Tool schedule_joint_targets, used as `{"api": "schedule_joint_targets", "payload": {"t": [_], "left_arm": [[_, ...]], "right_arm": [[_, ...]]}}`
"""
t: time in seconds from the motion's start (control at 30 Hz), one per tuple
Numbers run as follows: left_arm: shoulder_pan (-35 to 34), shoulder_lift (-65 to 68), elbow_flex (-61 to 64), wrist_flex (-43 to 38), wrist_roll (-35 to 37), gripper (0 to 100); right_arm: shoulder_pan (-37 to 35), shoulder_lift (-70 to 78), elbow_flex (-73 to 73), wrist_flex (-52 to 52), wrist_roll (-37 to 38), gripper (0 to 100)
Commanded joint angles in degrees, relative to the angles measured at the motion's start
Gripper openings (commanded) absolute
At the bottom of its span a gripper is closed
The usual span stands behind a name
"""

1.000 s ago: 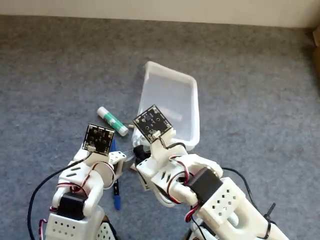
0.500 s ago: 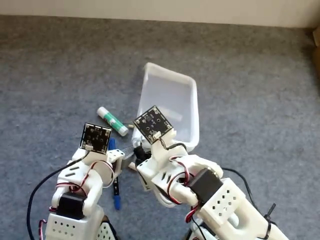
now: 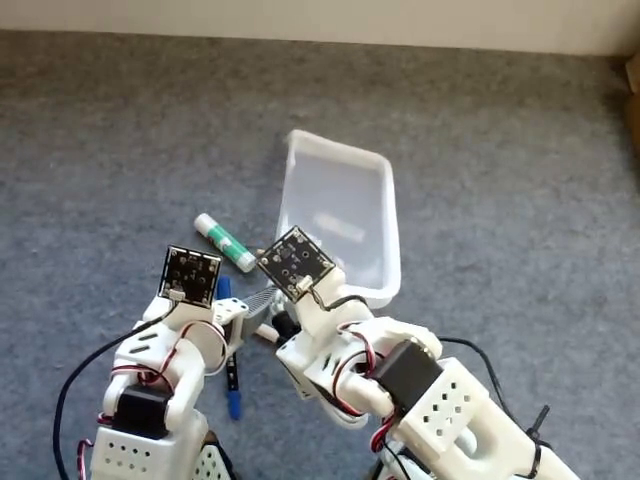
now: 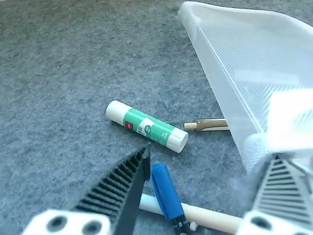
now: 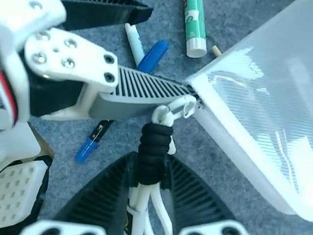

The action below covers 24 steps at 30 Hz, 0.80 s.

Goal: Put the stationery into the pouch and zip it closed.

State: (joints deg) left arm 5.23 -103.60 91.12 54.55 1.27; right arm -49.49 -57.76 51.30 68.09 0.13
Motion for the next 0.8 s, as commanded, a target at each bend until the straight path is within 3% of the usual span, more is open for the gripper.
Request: {"api": "schedule_joint_targets", "payload": {"t": [0.0, 0.2, 0.4, 0.77], "left_arm": [[-0.66, -0.40, -2.77, -1.41, 0.26, 30], [-0.31, -0.48, -1.45, -4.04, -5.98, 17], [-0.40, -0.48, -0.31, -6.33, -6.42, 12], [-0.66, -0.48, -1.36, -6.33, -6.51, 5]], "right_arm": [[-1.01, -2.07, -0.48, 1.98, 1.05, 0.5], [-1.01, -2.07, -0.48, 4.44, 1.14, 0.5], [0.04, -3.74, -0.48, 4.79, 1.14, 0.5], [14.90, -19.30, -0.31, 8.04, 6.42, 0.5]]}}
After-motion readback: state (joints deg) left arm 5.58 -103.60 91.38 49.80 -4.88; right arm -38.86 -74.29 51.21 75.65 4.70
